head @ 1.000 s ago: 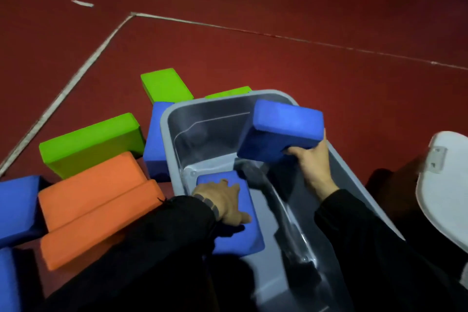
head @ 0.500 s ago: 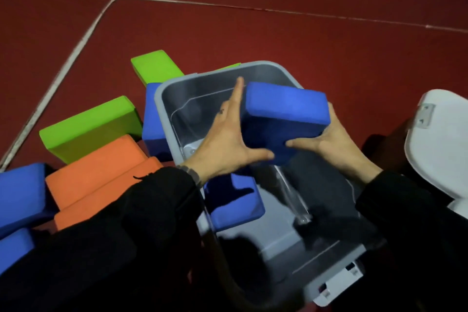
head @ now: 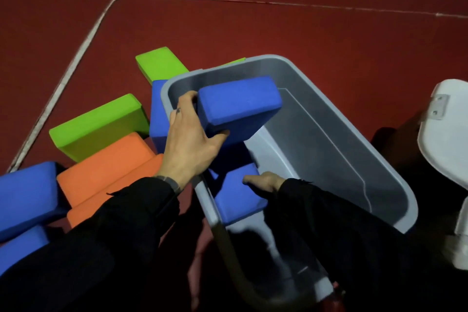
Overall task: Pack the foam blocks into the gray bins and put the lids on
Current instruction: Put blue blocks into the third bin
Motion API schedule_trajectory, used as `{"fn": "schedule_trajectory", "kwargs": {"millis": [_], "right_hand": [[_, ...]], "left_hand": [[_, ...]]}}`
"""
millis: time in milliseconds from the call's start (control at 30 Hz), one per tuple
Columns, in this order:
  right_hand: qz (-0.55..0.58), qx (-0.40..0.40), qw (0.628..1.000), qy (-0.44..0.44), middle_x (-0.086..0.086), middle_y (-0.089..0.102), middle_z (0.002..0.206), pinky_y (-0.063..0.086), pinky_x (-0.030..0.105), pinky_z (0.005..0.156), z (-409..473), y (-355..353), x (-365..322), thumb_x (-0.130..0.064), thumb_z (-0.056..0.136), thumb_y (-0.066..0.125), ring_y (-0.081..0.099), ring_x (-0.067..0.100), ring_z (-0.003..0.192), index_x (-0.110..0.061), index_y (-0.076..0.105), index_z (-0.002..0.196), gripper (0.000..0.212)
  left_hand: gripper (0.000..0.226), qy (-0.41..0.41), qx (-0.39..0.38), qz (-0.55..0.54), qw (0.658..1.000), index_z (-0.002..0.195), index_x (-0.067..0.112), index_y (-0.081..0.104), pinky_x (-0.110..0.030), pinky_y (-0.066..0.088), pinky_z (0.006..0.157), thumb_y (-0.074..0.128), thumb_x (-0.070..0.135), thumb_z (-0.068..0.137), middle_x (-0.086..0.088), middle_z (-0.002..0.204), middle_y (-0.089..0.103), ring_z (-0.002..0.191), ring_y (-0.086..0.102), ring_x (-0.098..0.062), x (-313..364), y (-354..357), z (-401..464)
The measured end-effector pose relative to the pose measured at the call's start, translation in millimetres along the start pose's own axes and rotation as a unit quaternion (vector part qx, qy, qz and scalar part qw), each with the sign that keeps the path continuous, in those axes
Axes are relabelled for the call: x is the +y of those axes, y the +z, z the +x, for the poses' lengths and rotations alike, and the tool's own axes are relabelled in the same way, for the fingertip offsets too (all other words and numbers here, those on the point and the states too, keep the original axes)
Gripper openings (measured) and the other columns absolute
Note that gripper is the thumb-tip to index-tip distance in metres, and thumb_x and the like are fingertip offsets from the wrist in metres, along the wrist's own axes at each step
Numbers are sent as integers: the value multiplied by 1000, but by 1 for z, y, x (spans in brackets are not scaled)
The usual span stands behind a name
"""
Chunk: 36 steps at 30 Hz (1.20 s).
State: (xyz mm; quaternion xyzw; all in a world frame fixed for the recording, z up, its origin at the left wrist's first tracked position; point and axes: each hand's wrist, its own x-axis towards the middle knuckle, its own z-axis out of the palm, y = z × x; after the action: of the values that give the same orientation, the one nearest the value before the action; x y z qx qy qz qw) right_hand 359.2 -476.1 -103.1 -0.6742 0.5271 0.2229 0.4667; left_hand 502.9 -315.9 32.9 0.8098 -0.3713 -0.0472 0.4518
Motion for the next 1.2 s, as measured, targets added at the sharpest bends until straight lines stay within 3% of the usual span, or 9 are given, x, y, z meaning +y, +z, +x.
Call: {"fn": "schedule_trajectory", "kwargs": {"millis": [67,200,333,467,600,800,967,1100,1200], "right_hand": [[79,8,996,-31,17,47,146,45,37,85,-4,-5,-5,-48,80,82,54,35,126,-1,28,152,101],[76,79,986,-126,13,60,113,48,32,62,-34,-46,-12,-31,74,91,59,25,88,-14,43,119,69],[-182,210,938,-206,14,58,124,53,37,83,-99,-128,-18,-43,59,91,61,31,101,-19,48,126,83],[-311,266,881,-239,0,61,115,49,38,82,-172,-184,-21,-55,66,89,60,27,99,-21,48,135,87],[-273,381,842,-267,4,68,123,51,39,89,-207,-201,-14,-60,73,79,64,30,109,-27,64,127,65],[-162,479,800,-323,8,59,125,44,35,89,-243,-216,-4,-48,73,83,58,27,112,-20,61,125,63],[-352,423,746,-376,12,49,128,48,42,88,-289,-215,-22,-45,69,85,56,33,108,-20,52,133,76],[-579,342,623,-400,12,54,107,51,46,73,-280,-184,-28,-49,67,76,57,38,91,-15,58,120,66],[-661,273,583,-385,10,56,105,51,46,72,-255,-147,-13,-47,66,73,59,37,86,-13,61,112,58]], "left_hand": [[78,3,-2,1,1000,134,35,26,-54,49,101,80,41,78,-1,139,48,129,50,-29,0,2,-2],[83,-25,74,-21,997,134,31,26,-52,50,98,79,46,72,-6,135,51,125,54,-31,12,0,-1],[97,-2,123,-25,992,155,25,22,-40,46,98,79,41,77,-5,148,44,130,49,-26,28,-19,1],[89,20,86,8,996,144,25,27,-48,51,82,76,48,73,-4,137,51,116,56,-32,42,-35,-6],[88,28,91,-4,995,138,14,31,-45,47,84,79,45,71,-8,132,49,117,53,-31,49,-52,-20],[88,58,44,47,996,136,19,29,-46,48,77,83,40,70,-10,133,50,110,57,-38,54,-70,-44],[85,110,-115,140,977,132,25,30,-50,54,78,83,32,66,-6,128,41,100,64,-43,69,-43,-82],[77,151,-233,250,928,125,23,28,-47,54,63,78,36,68,-3,120,36,88,65,-38,67,-7,-115],[76,147,-282,302,899,121,23,29,-44,54,72,79,51,71,-4,118,45,94,65,-32,67,4,-122]]}}
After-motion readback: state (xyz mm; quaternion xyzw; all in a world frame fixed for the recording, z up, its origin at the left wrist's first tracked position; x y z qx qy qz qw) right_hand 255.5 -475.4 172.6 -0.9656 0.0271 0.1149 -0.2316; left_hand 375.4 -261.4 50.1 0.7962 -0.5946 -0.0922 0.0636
